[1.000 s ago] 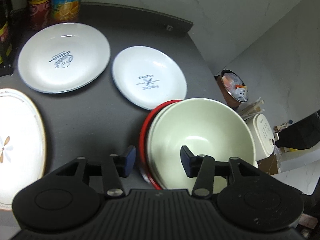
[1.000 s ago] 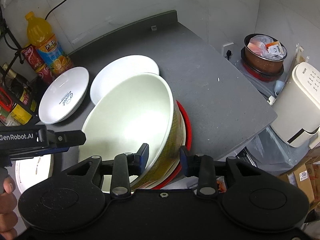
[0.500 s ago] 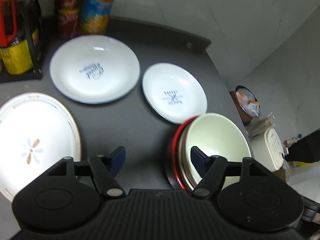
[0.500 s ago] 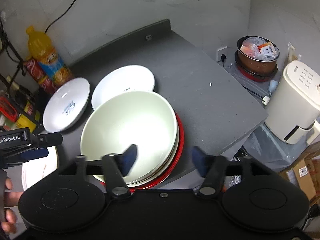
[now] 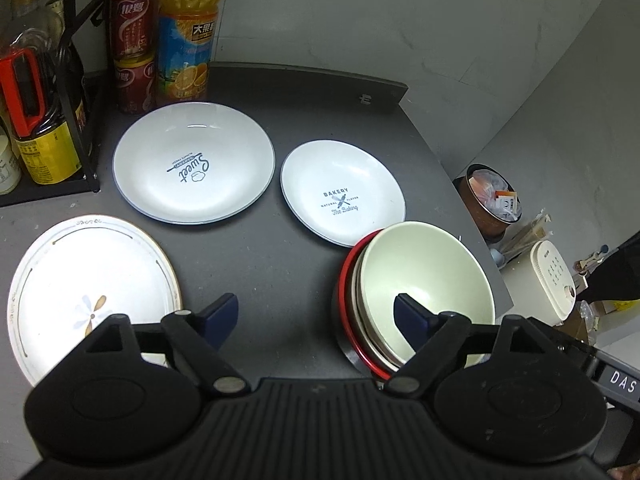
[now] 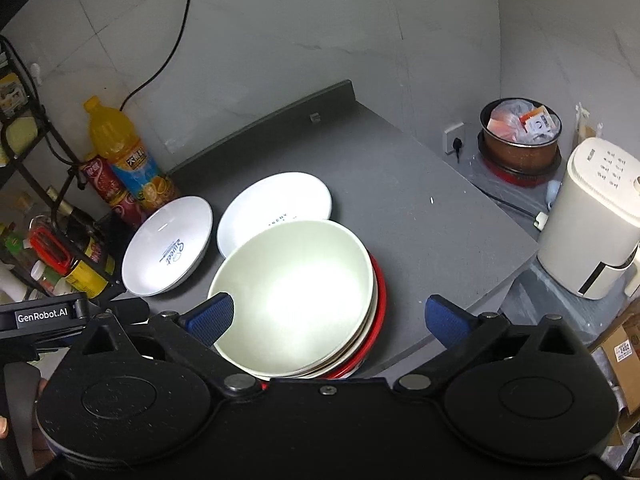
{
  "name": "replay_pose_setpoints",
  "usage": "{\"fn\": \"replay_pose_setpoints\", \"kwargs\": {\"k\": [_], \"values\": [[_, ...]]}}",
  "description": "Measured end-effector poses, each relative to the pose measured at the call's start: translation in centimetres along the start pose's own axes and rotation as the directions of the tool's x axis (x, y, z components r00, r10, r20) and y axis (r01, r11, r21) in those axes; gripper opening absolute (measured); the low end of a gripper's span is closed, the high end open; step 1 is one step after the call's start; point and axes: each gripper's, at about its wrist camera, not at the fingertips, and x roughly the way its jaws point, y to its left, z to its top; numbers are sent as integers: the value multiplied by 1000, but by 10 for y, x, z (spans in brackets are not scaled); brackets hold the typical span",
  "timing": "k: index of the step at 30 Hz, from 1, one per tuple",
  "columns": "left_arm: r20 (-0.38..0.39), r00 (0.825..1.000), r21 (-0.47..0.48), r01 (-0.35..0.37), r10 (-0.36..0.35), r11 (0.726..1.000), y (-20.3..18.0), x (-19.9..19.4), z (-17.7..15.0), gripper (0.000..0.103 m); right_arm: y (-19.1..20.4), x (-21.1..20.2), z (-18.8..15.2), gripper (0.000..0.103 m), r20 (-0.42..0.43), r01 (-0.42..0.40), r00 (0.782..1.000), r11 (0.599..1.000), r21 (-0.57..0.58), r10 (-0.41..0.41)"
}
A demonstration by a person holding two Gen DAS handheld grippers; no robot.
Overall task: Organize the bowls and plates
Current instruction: 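Lower the cream bowl onto the stack and open both grippers, then move both grippers toward the white plate printed 'Sweet'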
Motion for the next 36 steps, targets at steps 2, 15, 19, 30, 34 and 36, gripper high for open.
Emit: {"fn": "replay_pose_setpoints", "kwargs": {"k": [2, 15, 19, 30, 34, 36], "values": [[3, 1000, -12, -4, 4, 1000, 3, -4, 0, 84, 2, -2, 0, 103, 1, -12, 1000, 1000, 0, 12], [38, 999, -35, -12, 13, 999, 33, -43, -4, 85, 40, -10, 5, 103, 24, -107, 994, 993, -56, 108], [68, 998, -49, -11, 14, 999, 45, -57, -3, 93, 57, -6, 6, 103, 16, -140, 990, 987, -84, 142], [78, 997, -129, -12, 22, 992, 79, -77, -3, 102, 103, 7, 10, 103, -41, -234, 972, 956, -176, 231], [89, 995, -174, -27, 43, 984, 91, -78, 0, 102, 122, 14, 12, 103, -76, -294, 956, 928, -230, 284], [92, 994, -194, -37, 56, 980, 95, -76, 3, 102, 130, 17, 14, 103, -83, -306, 952, 916, -260, 295]]}}
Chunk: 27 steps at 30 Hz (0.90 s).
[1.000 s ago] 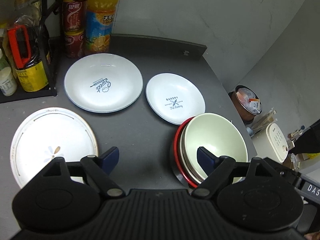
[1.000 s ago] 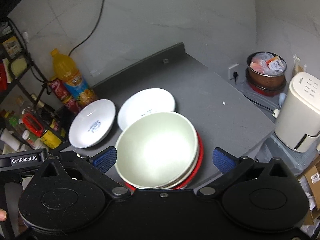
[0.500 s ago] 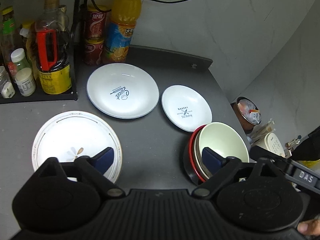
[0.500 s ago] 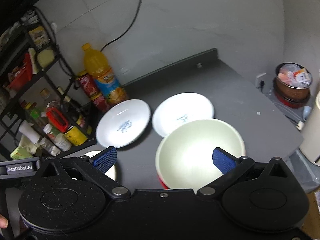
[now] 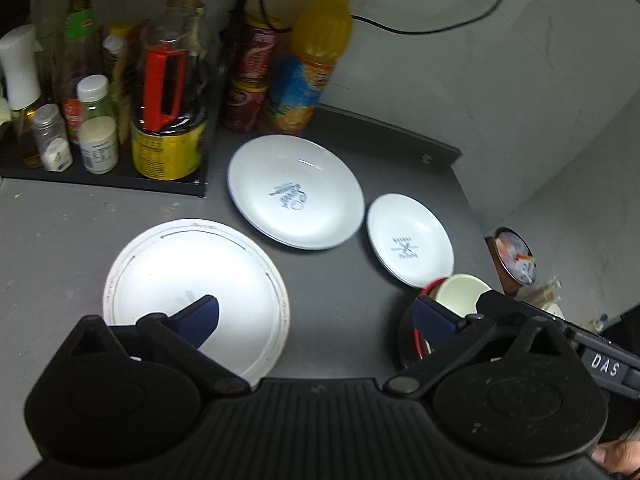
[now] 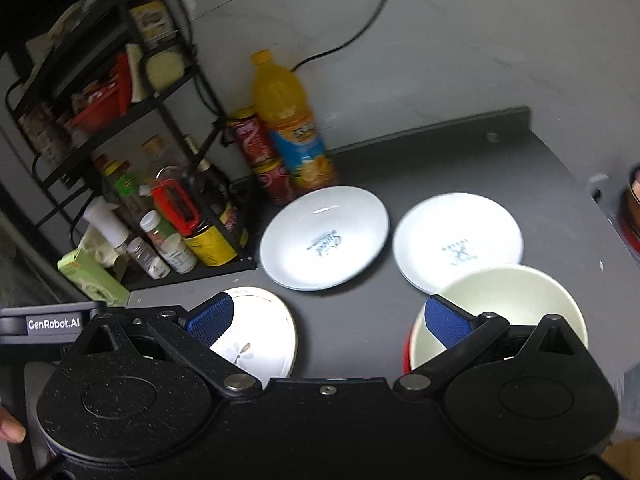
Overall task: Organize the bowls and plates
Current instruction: 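Move both grippers toward the white plate printed 'Sweet'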
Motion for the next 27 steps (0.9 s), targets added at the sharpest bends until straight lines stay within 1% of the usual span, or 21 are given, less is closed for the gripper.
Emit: {"fn": "replay_pose_setpoints", "kwargs": {"k": [2, 5, 8, 15, 19, 22, 25, 27], "values": [[9, 1000, -21, -11, 11, 1000, 3, 3, 4, 102, 1, 8, 7, 103, -13, -15, 1000, 1000, -18, 14], [28, 998, -59, -46, 47, 997, 6, 7, 9, 102, -2, 23, 20, 103, -51, -35, 998, 999, -37, 33], [40, 996, -94, -80, 85, 992, 8, 12, 12, 102, -3, 35, 31, 103, -89, -78, 993, 995, -56, 73], [7, 991, -162, -128, 131, 978, 11, 35, 19, 102, -6, 66, 52, 103, -159, -101, 984, 986, -131, 79], [-19, 988, -224, -151, 150, 963, 16, 51, 22, 102, -8, 82, 61, 103, -200, -106, 977, 977, -187, 68], [-27, 984, -252, -175, 173, 952, 16, 61, 24, 102, -10, 95, 67, 103, -222, -98, 974, 967, -235, 45], [-27, 985, -301, -169, 169, 938, 19, 69, 27, 101, -14, 109, 76, 103, -244, -92, 969, 963, -254, 29], [-26, 986, -315, -163, 164, 935, 19, 74, 29, 100, -15, 116, 80, 103, -248, -97, 968, 957, -275, 27]]}}
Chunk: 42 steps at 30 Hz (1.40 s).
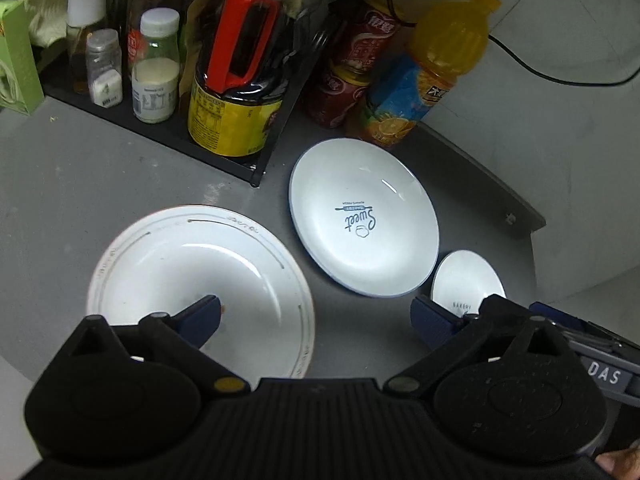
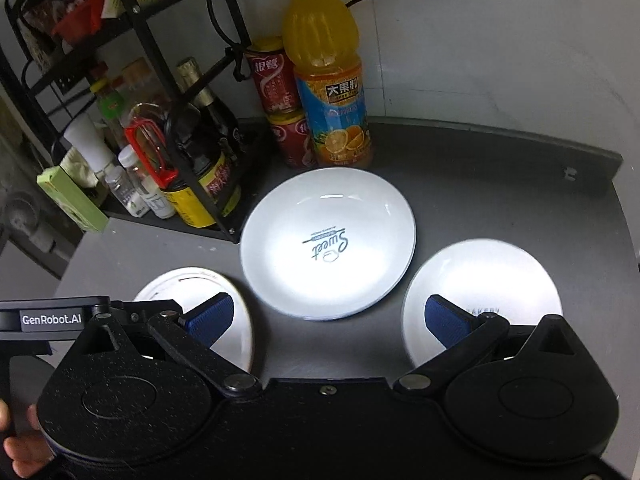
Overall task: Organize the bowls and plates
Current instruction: 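Move both grippers toward the white plate printed 'Sweet', then close both grippers on the rim of the 'Sweet' plate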
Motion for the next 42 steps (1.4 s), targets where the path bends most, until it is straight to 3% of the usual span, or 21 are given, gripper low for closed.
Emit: {"fn": "replay_pose_setpoints", "kwargs": {"k": [5, 8, 11, 12, 14, 16, 19, 33, 37, 42], "values": [[18, 1000, -46, -7, 8, 999, -1, 14, 4, 99, -13, 21, 12, 103, -38, -9, 999, 1000, -18, 9], [16, 1000, -75, -9, 10, 997, -1, 25, 9, 91, -20, 33, 19, 102, -59, -17, 998, 999, -31, 16], [7, 1000, -117, 7, -6, 993, 2, 37, 13, 75, -25, 46, 25, 80, -64, -3, 998, 998, -63, -1], [4, 1000, -130, 15, -14, 991, 4, 41, 14, 66, -29, 52, 27, 78, -72, 5, 997, 998, -59, -9], [-6, 1000, -157, 22, -24, 987, 7, 52, 18, 55, -40, 63, 32, 64, -94, 0, 996, 1000, -23, -2], [-5, 999, -180, 32, -33, 983, 10, 61, 22, 41, -49, 72, 38, 59, -104, -24, 994, 1000, 16, 26], [-10, 999, -200, 35, -38, 979, 15, 76, 30, 33, -58, 87, 47, 52, -114, -12, 993, 999, 44, 17], [-20, 1000, -227, -6, 1, 974, 31, 142, 55, 22, -92, 150, 75, 37, -157, -11, 987, 991, 131, 32], [-35, 999, -239, -11, 3, 971, 31, 155, 54, 14, -94, 165, 77, 25, -192, 1, 981, 992, 123, 23], [-38, 999, -233, -14, 6, 972, 27, 161, 55, 10, -98, 178, 73, 23, -227, -5, 973, 992, 129, 35]]}}
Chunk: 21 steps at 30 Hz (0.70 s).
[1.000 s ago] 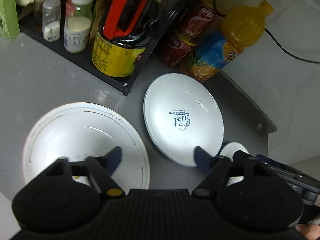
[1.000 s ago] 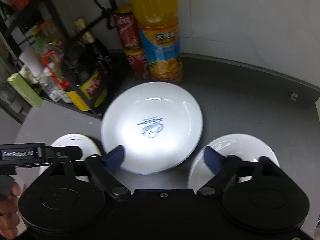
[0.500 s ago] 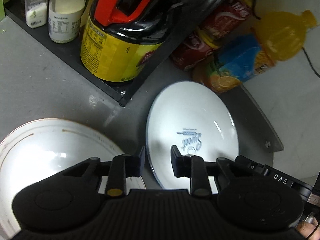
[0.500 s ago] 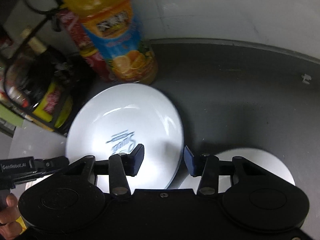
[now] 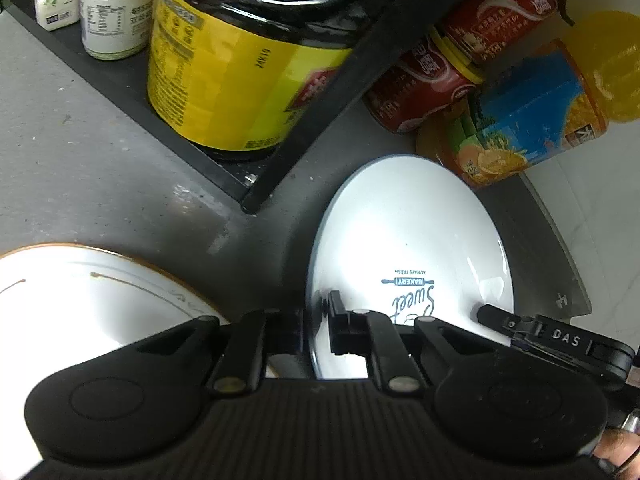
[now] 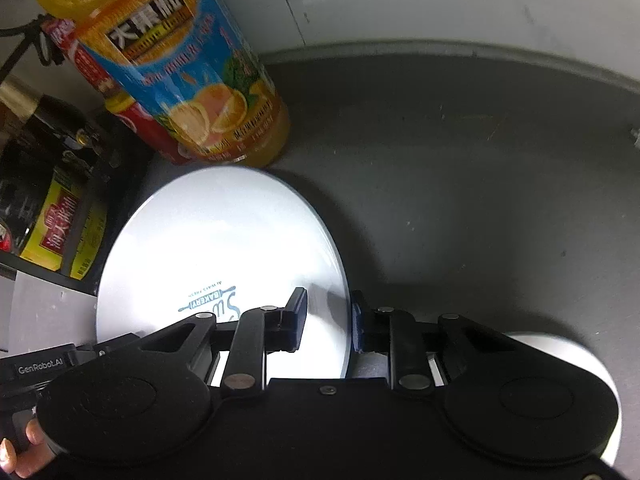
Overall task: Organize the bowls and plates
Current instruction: 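Close both grippers on the rim of the 'Sweet' plate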
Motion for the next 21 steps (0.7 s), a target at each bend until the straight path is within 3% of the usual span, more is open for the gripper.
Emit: {"fn": "replay_pose_setpoints", "kwargs": {"k": [9, 21], "values": [[-9, 1000, -5, -11, 11, 1000, -3, 2, 1, 10, -7, 5, -3, 20, -1, -36, 999, 999, 35, 36], [-12, 1000, 20, 16, -16, 1000, 0, -26, 5, 9, -3, -39, -23, 9, 66, -72, 995, 997, 36, 70]]}}
